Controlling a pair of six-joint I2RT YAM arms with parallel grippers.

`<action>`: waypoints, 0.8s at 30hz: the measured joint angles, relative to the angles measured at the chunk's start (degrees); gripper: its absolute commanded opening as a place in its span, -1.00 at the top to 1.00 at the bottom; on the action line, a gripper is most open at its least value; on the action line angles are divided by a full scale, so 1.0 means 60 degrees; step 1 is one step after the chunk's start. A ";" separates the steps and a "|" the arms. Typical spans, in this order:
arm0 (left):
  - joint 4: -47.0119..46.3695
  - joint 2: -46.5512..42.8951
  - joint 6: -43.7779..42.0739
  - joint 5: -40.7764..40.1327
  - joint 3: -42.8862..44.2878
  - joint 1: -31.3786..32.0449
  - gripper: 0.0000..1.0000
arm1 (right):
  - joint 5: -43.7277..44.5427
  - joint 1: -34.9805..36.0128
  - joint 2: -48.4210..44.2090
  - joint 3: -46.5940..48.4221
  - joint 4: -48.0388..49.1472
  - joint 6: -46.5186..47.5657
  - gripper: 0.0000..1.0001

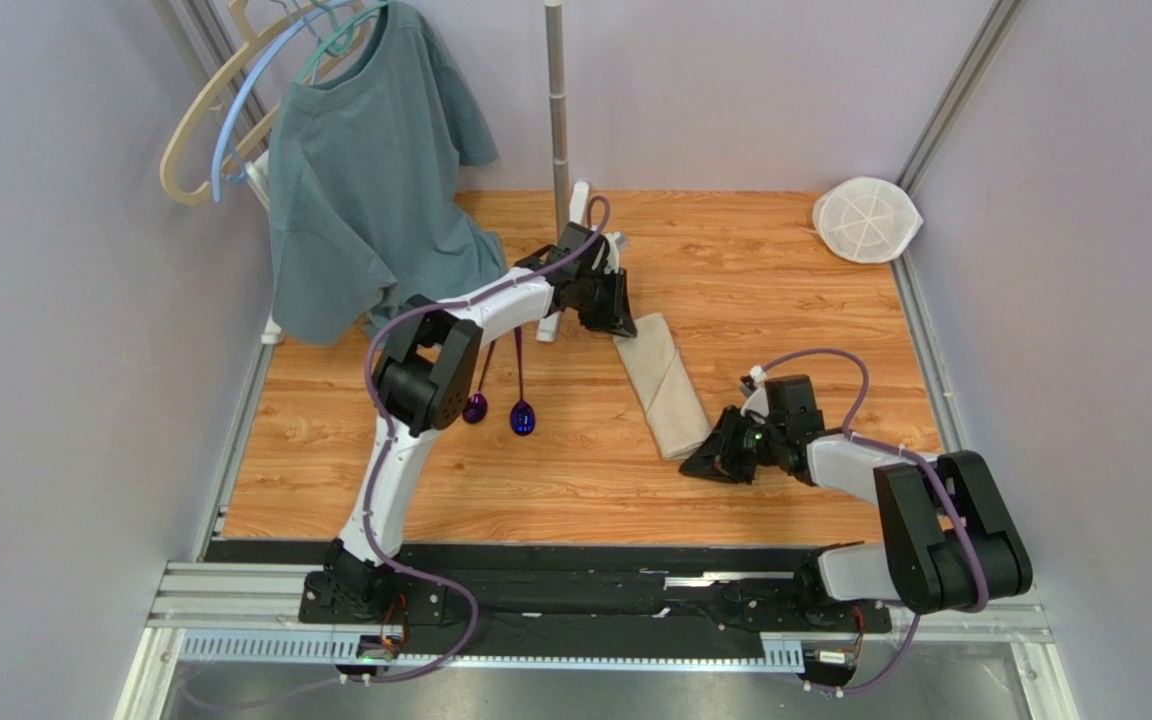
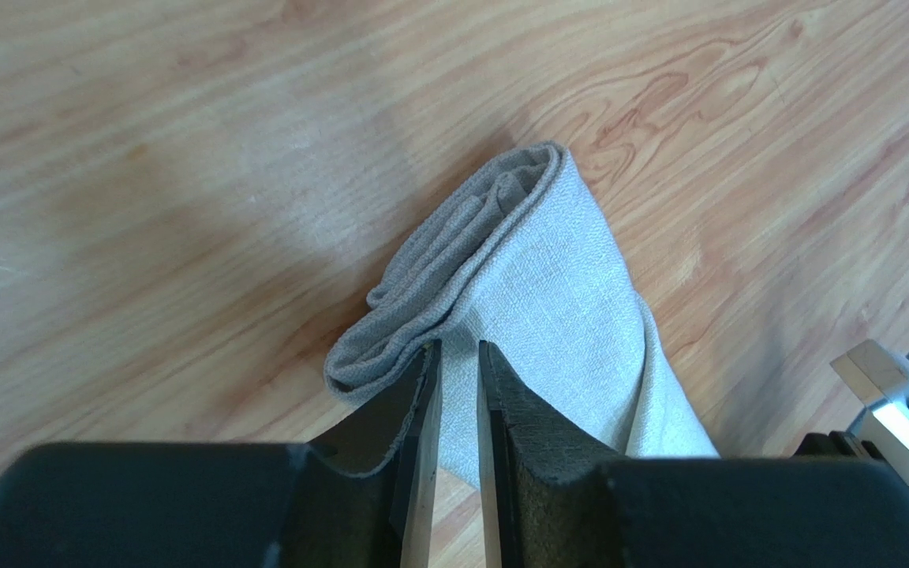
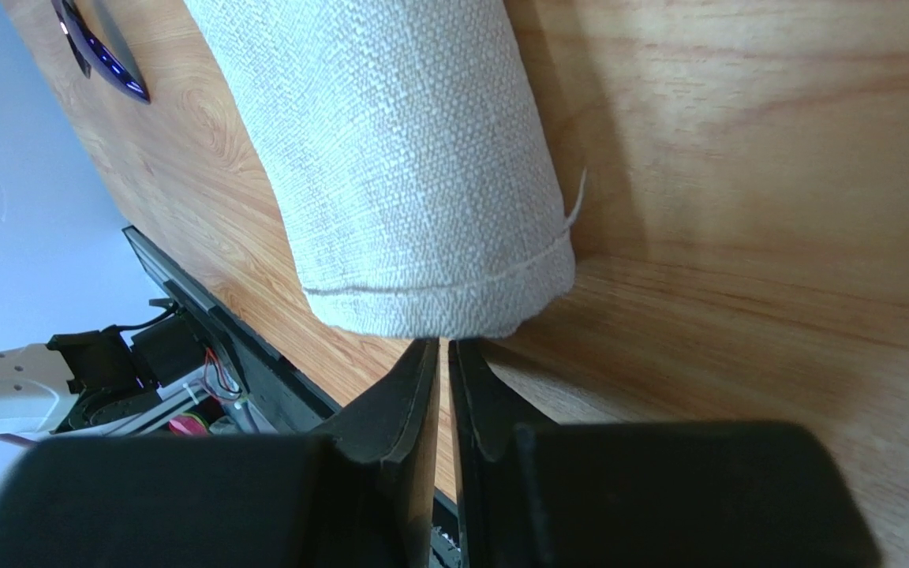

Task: Fold the napkin into a case and place the utensils inside
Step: Rotate the smaller rectangle-folded napkin at the center of the board.

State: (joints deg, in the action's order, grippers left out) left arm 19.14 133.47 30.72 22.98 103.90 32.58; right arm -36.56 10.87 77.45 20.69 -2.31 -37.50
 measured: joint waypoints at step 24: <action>-0.0193 -0.6572 0.0127 -0.0936 -0.4532 -0.0120 -0.07 | 0.0266 0.0000 0.0510 0.1989 -0.0831 0.0149 0.72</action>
State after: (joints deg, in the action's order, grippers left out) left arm 17.98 94.04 31.48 17.37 76.71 31.86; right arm -34.96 10.87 80.51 32.62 -7.29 -36.60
